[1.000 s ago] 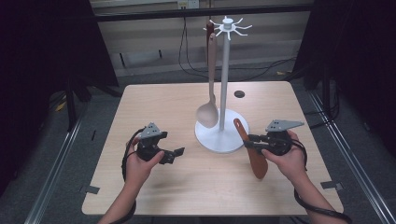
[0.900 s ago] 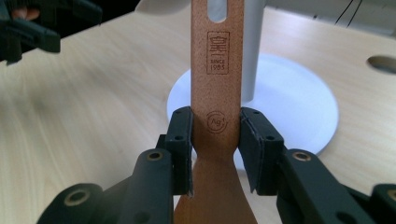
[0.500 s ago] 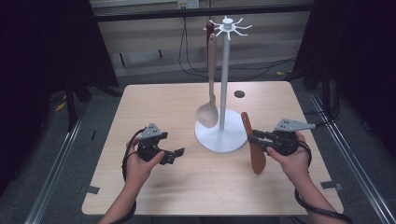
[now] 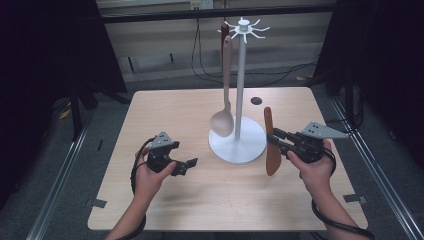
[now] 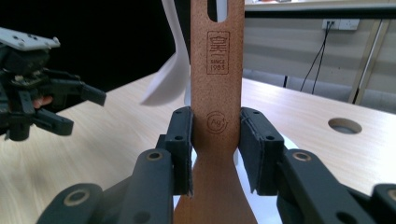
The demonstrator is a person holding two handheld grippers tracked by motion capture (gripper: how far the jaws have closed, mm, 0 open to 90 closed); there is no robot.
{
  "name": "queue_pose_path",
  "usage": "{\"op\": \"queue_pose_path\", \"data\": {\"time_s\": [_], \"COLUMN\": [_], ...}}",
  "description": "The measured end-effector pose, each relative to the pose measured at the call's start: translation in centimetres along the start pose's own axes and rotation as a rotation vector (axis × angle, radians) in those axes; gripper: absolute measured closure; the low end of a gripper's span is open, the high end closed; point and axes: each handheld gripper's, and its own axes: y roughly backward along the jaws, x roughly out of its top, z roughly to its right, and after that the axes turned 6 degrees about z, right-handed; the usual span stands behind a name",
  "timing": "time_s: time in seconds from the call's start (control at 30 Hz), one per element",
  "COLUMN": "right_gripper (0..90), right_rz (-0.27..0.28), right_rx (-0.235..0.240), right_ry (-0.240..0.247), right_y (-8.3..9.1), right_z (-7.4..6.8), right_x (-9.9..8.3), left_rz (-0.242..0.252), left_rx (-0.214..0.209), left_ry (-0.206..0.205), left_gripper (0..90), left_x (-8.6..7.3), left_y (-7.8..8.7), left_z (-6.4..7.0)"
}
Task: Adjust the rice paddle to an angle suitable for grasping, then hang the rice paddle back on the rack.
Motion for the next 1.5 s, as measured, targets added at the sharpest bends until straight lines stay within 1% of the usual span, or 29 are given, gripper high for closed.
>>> {"op": "queue_pose_path", "data": {"time_s": [0.07,0.1,0.13,0.17,0.2,0.33,0.4,0.43,0.47,0.6,0.7,0.73,0.77,0.8,0.9,0.93,1.0,1.1,1.13,1.17,1.2,1.23,1.3,1.33,1.4,1.47,1.5], "right_gripper": [66.1,66.1,66.0,66.0,66.1,66.0,66.0,66.1,66.0,66.0,66.0,66.0,66.0,66.0,66.0,66.0,66.0,66.0,66.0,66.0,66.0,66.0,66.0,66.0,66.0,66.0,66.0], "right_rz": [0.016,0.016,0.035,0.042,0.052,0.072,0.094,0.1,0.1,0.116,0.124,0.127,0.131,0.135,0.141,0.148,0.154,0.179,0.185,0.191,0.192,0.196,0.197,0.207,0.216,0.228,0.231], "right_rx": [-0.016,-0.016,-0.024,-0.022,-0.023,-0.038,-0.04,-0.047,-0.046,-0.051,-0.053,-0.047,-0.048,-0.047,-0.047,-0.043,-0.054,-0.056,-0.053,-0.057,-0.055,-0.06,-0.066,-0.069,-0.075,-0.084,-0.081], "right_ry": [0.01,0.01,0.012,0.012,0.006,0.008,-0.004,0.0,0.006,0.011,0.014,0.014,0.004,0.006,0.006,0.007,0.02,0.02,0.017,0.023,0.021,0.02,0.019,0.017,0.016,0.015,0.018], "right_y": [0.1,0.1,0.1,0.0,0.0,-0.1,-0.1,-0.1,-0.2,-0.2,-0.3,-0.4,-0.5,-0.5,-0.6,-0.6,-0.5,-0.6,-0.6,-0.6,-0.7,-0.7,-0.8,-0.9,-0.9,-1.0,-1.0], "right_z": [-0.2,-0.2,-0.4,-0.4,-0.5,-0.6,-0.7,-0.7,-0.8,-1.0,-1.2,-1.2,-1.2,-1.3,-1.5,-1.5,-1.6,-1.8,-1.9,-2.0,-2.1,-2.2,-2.4,-2.4,-2.5,-2.7,-2.7], "right_x": [0.3,0.3,0.7,0.8,1.0,1.5,1.6,1.8,1.9,2.3,2.5,2.6,2.6,2.6,2.9,3.0,3.2,3.7,3.9,4.1,4.2,4.4,4.6,4.6,4.8,4.9,5.0], "left_rz": [0.003,0.003,-0.003,-0.005,-0.004,0.002,-0.005,-0.005,-0.003,-0.004,-0.007,-0.009,-0.009,-0.005,0.003,0.005,0.003,0.004,-0.005,-0.001,-0.001,0.002,0.004,0.009,-0.001,0.0,-0.004], "left_rx": [-0.001,-0.001,-0.002,0.0,0.0,0.002,0.007,0.005,-0.003,-0.005,-0.001,0.001,0.009,0.003,0.009,0.004,0.003,0.003,0.003,0.005,0.001,0.006,0.0,-0.003,-0.001,0.002,0.007], "left_ry": [0.003,0.003,0.005,0.001,0.002,0.011,0.004,0.004,0.004,0.002,0.006,0.005,0.008,0.007,0.002,0.002,0.003,0.007,0.003,0.007,0.002,0.0,0.001,0.002,-0.002,0.005,0.001], "left_gripper": [2.7,2.7,2.6,2.7,2.7,2.7,2.7,2.7,2.6,2.7,2.7,2.7,2.6,2.7,2.7,2.7,2.7,2.6,2.7,2.7,2.7,2.7,2.7,2.7,2.7,2.7,2.7], "left_x": [0.0,0.0,-0.1,-0.1,-0.2,-0.2,-0.2,-0.1,-0.1,-0.1,-0.3,-0.3,-0.3,-0.2,0.0,0.1,0.0,-0.1,-0.2,-0.2,-0.1,0.0,0.0,0.0,0.0,-0.1,-0.1], "left_y": [0.0,0.0,0.0,0.0,0.0,0.1,0.1,0.0,0.0,0.0,0.0,0.0,0.1,0.1,0.2,0.2,0.2,0.1,0.1,0.1,0.1,0.1,0.1,0.1,0.1,0.1,0.2], "left_z": [0.0,0.0,0.0,0.0,-0.1,-0.1,-0.1,-0.1,-0.1,0.0,0.0,-0.1,-0.1,-0.1,-0.1,-0.1,-0.1,0.0,-0.1,0.0,-0.1,-0.1,0.0,0.0,0.0,0.0,-0.1]}}
